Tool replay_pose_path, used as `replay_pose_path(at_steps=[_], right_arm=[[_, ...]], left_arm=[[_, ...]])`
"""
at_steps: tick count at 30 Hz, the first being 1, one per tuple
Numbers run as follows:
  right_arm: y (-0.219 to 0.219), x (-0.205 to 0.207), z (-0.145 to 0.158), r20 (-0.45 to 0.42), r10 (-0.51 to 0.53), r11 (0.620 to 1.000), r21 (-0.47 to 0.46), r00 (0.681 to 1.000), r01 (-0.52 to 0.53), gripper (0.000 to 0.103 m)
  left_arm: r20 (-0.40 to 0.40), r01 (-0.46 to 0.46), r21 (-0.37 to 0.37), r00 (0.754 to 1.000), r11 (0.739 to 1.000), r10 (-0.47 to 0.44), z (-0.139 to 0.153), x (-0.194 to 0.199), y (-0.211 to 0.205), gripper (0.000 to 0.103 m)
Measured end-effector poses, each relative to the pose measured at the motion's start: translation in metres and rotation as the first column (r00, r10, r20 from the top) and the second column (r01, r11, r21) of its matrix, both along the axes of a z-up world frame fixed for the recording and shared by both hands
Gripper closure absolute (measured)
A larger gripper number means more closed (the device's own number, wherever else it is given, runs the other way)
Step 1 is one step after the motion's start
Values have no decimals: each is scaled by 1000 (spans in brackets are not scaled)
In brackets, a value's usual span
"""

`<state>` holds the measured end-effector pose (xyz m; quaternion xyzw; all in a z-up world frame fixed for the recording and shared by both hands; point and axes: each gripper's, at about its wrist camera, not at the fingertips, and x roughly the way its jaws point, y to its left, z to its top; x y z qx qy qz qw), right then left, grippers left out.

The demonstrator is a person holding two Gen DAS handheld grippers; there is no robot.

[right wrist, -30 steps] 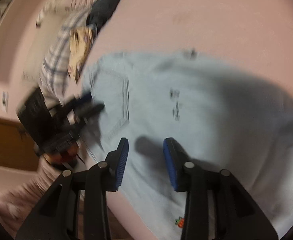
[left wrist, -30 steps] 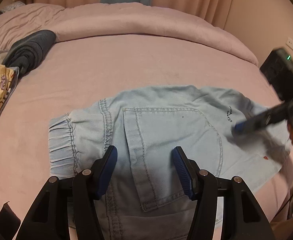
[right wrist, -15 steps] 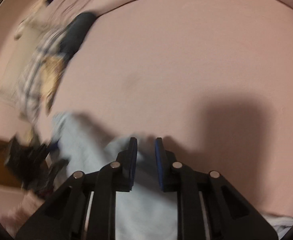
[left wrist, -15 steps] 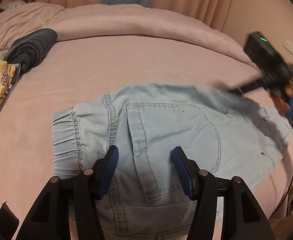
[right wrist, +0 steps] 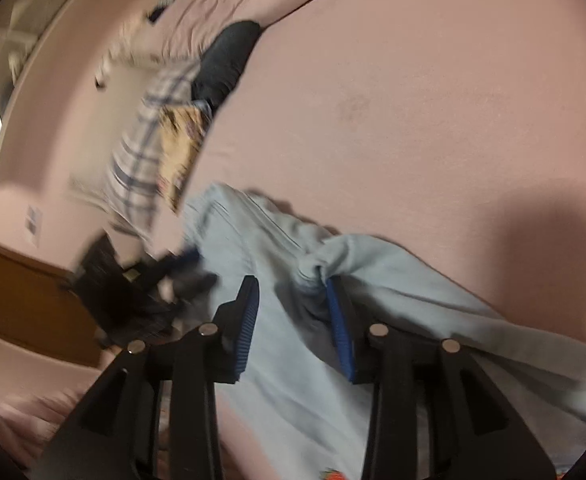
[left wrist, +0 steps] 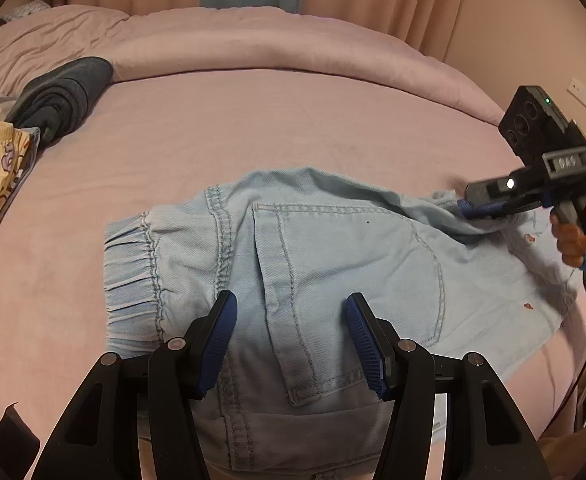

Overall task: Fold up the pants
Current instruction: 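Smooth the folded leg edge with the right gripper beside the pocket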

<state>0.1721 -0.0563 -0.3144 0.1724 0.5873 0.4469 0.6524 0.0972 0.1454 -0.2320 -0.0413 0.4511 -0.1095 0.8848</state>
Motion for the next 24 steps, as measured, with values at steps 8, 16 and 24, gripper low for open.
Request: replay_pose_path(at_steps=[8,16,24], right_arm=[[5,-1,-6,-159,-29,998,-59,987,19,68],[-14,-10,8,-125,-23,990,-139,992,5,68],[4,29,-9,-173,-113,993,-40,978,107,66]], left_arm=[[3,-1,0,1000,1000,1,-1,-1,0,44],[6,2,4,1000,1000,-2,-1,-2,-1,44],[2,1,-4,1000,1000,-1,-1,0,1,44]])
